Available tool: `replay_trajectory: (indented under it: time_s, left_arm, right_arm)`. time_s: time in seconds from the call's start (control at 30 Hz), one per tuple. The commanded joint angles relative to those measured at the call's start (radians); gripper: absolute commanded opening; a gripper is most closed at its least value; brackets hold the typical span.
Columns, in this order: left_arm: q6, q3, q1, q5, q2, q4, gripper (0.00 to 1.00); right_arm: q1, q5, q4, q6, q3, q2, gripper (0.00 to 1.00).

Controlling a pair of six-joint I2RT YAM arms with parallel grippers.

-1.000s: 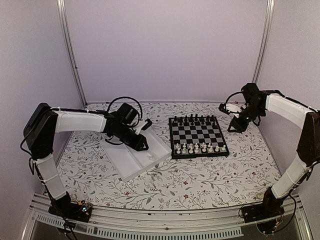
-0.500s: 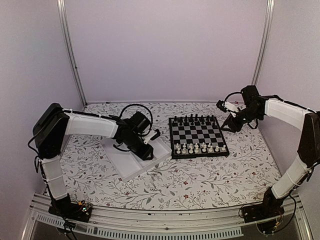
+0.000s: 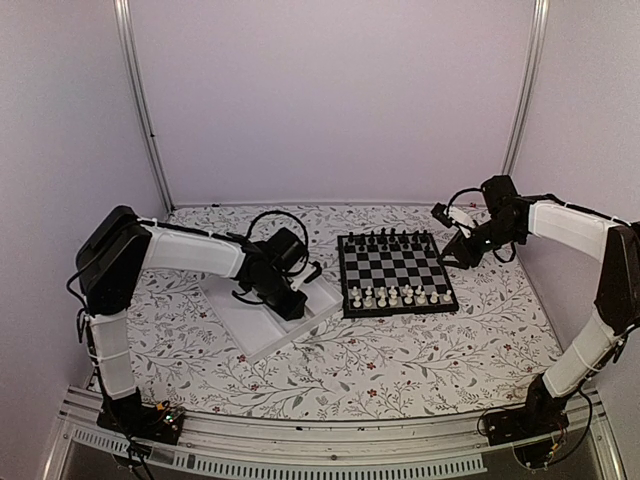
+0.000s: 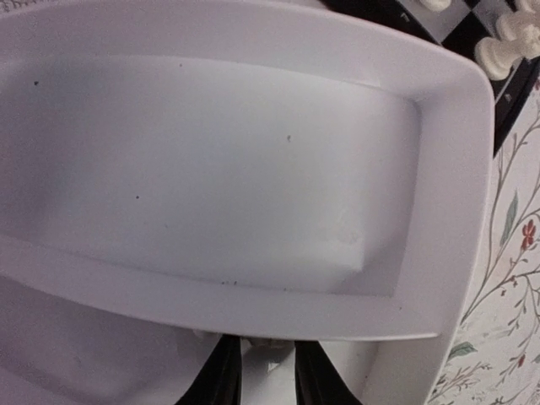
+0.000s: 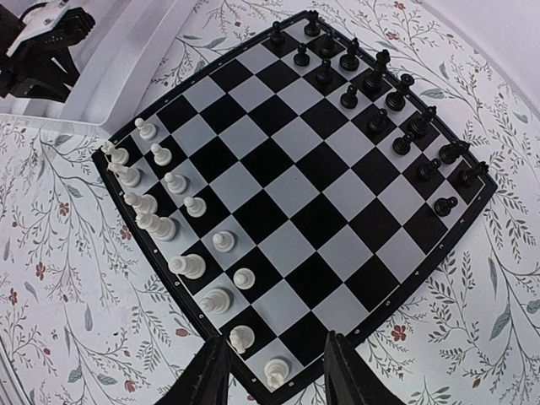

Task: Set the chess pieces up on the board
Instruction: Adjust the chess piece in the storage box.

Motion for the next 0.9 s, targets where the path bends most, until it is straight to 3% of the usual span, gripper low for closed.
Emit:
replay_trajectory:
  time_s: [0.0,0.33,0.6,0.87]
  left_arm:
    - [0.011,0.03,0.025,-0.012,-0.001,0.002,0.21]
    - [0.029,0.023,0.116,0.137,-0.054,0.011,0.13]
    - [0.071,-0.003,0.149,0.228,-0.104,0.008,0.12]
    - [0.046,0.034,0.209,0.198,-0.069,-0.044,0.33]
  right_arm:
    - [0.003,-0.087,-0.006,0.023,0.023,0.02,0.42]
    - [0.017,-0.148,-0.062,0.048,0.1,0.087,0.42]
    - [0.108,-0.153,-0.121,0.013,0.185,0.158,0.41]
    - [0.174,-0.148,-0.152,0.002,0.266,0.21,0.42]
